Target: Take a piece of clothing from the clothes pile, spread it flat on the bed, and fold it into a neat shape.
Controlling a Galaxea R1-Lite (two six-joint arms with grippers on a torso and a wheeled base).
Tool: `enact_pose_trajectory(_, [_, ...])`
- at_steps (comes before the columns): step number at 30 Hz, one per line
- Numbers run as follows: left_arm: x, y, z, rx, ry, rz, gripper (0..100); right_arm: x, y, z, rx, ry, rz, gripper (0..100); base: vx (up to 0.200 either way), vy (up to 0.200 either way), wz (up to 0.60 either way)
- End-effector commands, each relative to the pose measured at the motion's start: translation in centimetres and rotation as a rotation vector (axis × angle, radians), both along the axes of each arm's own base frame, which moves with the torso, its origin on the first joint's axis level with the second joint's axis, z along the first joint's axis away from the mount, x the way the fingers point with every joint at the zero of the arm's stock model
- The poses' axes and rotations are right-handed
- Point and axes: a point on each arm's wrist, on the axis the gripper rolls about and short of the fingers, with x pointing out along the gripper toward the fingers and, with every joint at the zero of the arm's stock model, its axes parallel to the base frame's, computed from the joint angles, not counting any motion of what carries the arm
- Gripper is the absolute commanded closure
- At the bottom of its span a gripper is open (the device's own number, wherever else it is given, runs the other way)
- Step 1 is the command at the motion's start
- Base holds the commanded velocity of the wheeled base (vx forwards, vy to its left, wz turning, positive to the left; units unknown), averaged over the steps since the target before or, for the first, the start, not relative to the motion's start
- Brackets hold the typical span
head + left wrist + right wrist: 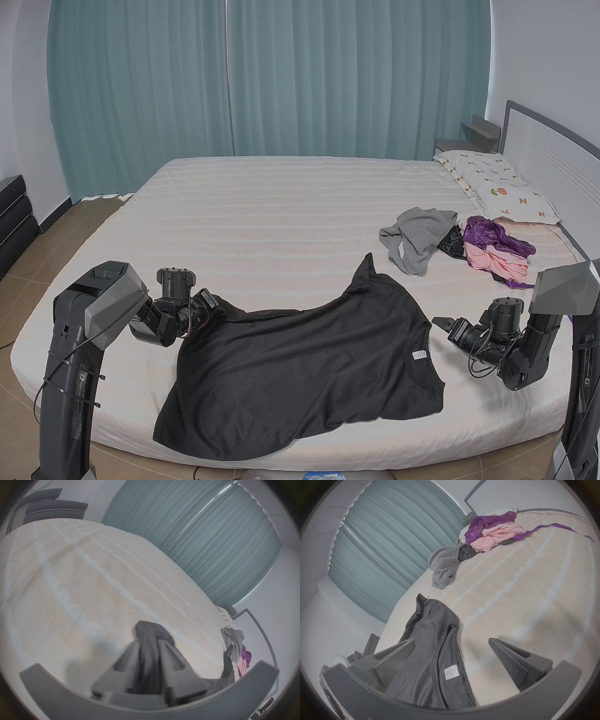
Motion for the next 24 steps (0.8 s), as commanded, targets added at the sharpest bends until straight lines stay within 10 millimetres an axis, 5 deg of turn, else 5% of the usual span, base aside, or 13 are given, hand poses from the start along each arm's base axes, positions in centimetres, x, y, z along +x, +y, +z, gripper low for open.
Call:
enact_pose_trajectory(1, [0.4,0.1,-0.1,0.007,-0.013,0.02,100,0.0,0.0,0.0,0.001,0.0,0.001,0,0.0,0.0,0.0])
enact_pose_trajectory(13, [3.6,2.1,3.8,-0.102,-0.2,0.271,100,0.7,0.3,0.1,0.004,-0.04,0.005,0,0.0,0.0,0.0])
enact_pose_trajectory(24, [3.7,2.9,3.8,-0.106,-0.215,0.29,100,3.3,2.8,1.1,-0.066,-0.112,0.044,0,0.0,0.0,0.0])
